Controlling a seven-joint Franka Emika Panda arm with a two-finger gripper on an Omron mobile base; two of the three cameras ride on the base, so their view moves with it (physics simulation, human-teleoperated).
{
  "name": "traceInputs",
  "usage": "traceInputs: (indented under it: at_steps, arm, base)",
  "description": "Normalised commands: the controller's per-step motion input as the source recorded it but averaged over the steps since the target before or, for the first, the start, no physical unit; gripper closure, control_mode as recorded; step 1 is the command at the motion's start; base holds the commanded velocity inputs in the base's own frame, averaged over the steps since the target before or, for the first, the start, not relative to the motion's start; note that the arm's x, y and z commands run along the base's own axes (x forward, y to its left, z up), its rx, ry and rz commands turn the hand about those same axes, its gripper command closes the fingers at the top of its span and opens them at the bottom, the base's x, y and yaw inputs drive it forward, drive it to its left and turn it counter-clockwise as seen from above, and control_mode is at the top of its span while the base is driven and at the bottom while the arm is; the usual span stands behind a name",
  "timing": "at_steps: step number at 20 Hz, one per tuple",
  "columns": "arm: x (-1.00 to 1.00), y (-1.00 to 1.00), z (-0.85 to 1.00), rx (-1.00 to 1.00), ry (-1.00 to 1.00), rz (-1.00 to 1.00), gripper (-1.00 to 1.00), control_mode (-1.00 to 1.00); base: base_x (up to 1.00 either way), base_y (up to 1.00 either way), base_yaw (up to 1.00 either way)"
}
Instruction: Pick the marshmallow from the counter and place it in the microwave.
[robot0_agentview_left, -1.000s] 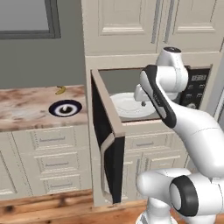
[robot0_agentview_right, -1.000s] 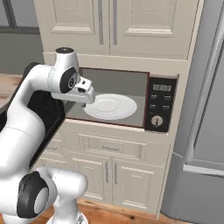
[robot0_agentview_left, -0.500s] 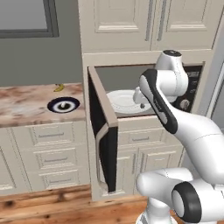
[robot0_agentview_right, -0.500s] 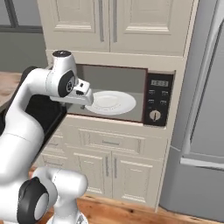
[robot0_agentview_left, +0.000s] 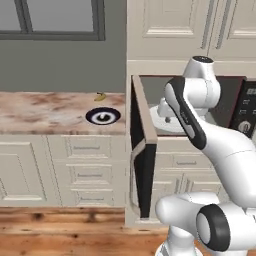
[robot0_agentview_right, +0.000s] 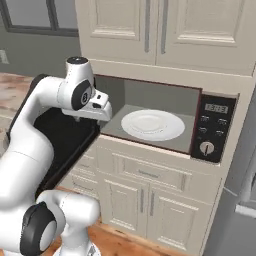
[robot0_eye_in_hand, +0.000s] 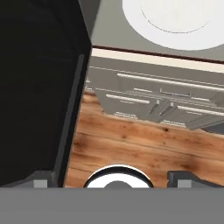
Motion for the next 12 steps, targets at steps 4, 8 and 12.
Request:
traceInputs:
  at_steps: [4, 8, 12]
  arm:
    - [0.00, 0.00, 0.00, 0.00, 0.00, 0.00, -1.00, 1.00]
    - [0.00, 0.00, 0.00, 0.00, 0.00, 0.00, -1.00, 1.00]
    - [0.00, 0.00, 0.00, 0.00, 0.00, 0.00, -1.00, 1.00]
  base:
    - [0.24, -0.83, 0.39]
    - [-0.09, -1.00, 0.18]
    - [-0.47, -0.83, 0.23]
